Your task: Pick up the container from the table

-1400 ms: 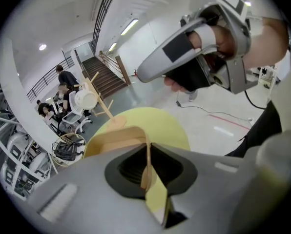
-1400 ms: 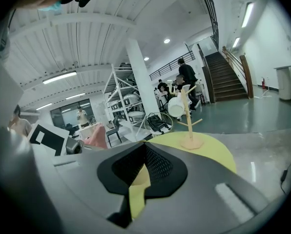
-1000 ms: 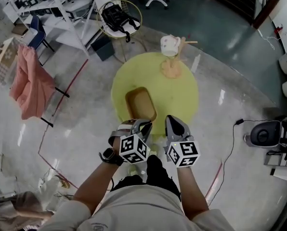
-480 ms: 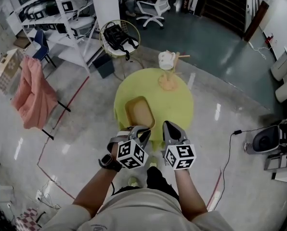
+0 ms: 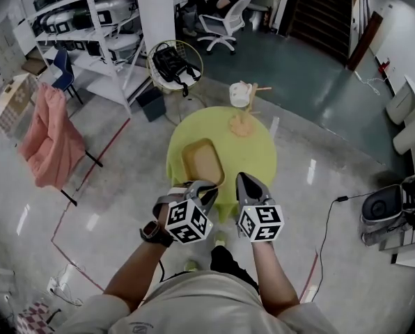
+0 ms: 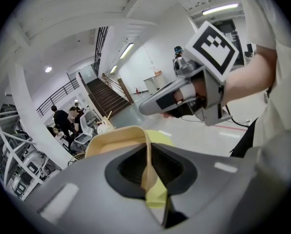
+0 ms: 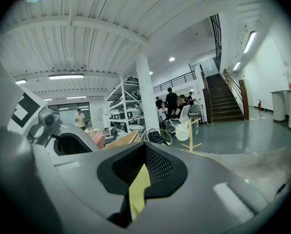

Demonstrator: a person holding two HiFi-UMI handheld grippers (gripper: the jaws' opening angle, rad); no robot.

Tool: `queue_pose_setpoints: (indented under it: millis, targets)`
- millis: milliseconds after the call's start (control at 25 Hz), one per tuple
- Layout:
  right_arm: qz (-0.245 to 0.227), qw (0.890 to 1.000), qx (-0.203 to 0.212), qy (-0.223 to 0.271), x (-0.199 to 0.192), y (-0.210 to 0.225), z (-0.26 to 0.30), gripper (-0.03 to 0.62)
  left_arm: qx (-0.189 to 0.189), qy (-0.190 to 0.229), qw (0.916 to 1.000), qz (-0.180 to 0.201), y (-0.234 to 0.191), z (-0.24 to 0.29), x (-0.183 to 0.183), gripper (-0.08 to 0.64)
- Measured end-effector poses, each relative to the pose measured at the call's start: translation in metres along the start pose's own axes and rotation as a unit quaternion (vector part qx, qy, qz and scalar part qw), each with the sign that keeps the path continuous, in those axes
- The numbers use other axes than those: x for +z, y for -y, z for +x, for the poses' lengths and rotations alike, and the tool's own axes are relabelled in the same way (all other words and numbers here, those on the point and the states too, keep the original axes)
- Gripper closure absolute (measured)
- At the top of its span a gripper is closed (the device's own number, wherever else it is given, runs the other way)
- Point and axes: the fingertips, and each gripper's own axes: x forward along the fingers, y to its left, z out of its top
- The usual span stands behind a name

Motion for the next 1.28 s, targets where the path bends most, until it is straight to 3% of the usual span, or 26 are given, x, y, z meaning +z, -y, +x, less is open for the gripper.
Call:
queue_pose_setpoints:
  millis: [1280]
  targets:
    - [-0.011,1.000,-0.002,-0.003,0.007,-0.008,-0.003,0.583,0.001,-0.006,0.9998,0.017,0.000,-0.010,0.006,0.529]
